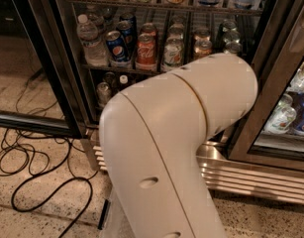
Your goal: Pick blue plastic bottle from bottom shelf of fridge
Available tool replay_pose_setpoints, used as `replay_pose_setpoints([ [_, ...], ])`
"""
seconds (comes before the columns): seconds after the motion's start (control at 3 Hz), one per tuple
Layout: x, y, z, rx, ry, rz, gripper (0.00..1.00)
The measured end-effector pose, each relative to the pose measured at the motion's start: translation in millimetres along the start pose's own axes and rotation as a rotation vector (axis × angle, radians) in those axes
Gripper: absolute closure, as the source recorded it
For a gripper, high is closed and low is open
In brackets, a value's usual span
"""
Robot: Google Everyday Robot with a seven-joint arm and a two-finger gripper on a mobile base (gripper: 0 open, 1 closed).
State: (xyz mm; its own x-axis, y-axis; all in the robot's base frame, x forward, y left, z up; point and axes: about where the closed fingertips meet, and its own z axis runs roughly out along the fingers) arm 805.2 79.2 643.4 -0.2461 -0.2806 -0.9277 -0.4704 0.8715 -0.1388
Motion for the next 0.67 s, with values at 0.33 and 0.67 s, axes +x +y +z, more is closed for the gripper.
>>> replay_pose_setpoints([
  [0.33,13.3,7.4,-8.6,-0.024,0.020,0.021,0.23],
  [0.67,16.6,13.9,-5.7,-0.046,0.020,0.036,0.23],
])
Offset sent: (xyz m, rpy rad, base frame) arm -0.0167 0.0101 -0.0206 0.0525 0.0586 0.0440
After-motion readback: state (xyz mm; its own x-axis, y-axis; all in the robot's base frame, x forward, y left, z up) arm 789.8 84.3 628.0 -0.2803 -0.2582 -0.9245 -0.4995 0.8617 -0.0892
